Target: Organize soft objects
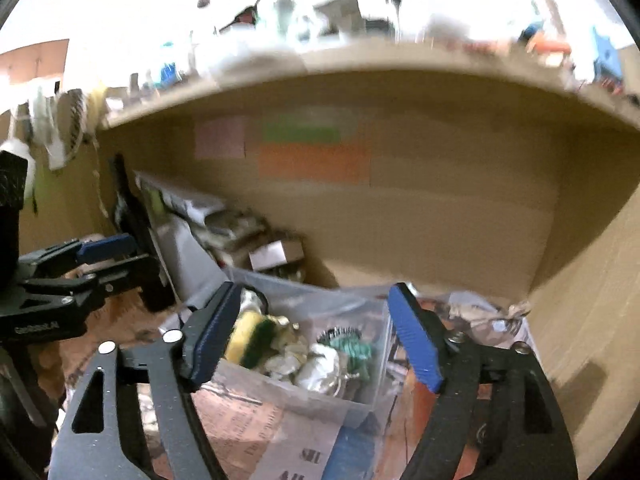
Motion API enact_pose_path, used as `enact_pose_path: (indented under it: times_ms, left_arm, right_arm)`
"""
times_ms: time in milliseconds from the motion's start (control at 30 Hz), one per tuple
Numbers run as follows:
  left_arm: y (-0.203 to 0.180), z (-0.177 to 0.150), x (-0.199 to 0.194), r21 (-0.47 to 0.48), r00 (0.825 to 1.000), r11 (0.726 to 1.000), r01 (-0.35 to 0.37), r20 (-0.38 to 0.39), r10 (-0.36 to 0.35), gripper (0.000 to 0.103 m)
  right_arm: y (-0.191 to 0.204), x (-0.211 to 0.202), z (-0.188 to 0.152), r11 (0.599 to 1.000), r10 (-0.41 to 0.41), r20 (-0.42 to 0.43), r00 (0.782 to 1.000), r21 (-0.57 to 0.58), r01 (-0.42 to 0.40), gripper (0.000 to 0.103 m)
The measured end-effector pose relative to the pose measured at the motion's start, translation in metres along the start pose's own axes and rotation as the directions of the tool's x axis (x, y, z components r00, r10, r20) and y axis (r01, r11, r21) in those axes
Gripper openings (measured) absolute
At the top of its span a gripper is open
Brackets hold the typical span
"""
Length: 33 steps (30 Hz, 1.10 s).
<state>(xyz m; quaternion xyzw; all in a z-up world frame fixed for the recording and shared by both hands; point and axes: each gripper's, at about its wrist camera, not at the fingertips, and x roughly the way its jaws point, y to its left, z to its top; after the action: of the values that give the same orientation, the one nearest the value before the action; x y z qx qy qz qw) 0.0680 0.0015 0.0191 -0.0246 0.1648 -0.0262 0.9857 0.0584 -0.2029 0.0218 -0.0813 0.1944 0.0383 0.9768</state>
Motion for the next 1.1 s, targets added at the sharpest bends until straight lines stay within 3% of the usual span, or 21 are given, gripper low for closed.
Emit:
enact_pose_path:
  times_ms: [300,467,1100]
  left_arm:
    - [-0.005,0.0,-0.035,0.015,0.995,0.999,-0.036,0.09,0.035,0.099]
    - [-0.007,-0.002,-0.043,0.02,0.994,0.999,-0.04,0.1,0.038,0.101]
    - [-0.006,-0.009,-0.039,0.027,0.996,0.999,-0.039,0.083,0.037,0.103]
  right_arm:
    - [0.01,-0.025,-0.003,1.0,0.013,0.068,0.998,0.018,-0.014,0.087]
    - [0.012,-0.034,-0.008,0.999,0.004,0.093,0.996,0.032,-0.007,0.102]
    - [0.016,-0.04,-0.013,0.999,-0.005,0.105,0.994,0.05,-0.001,0.103]
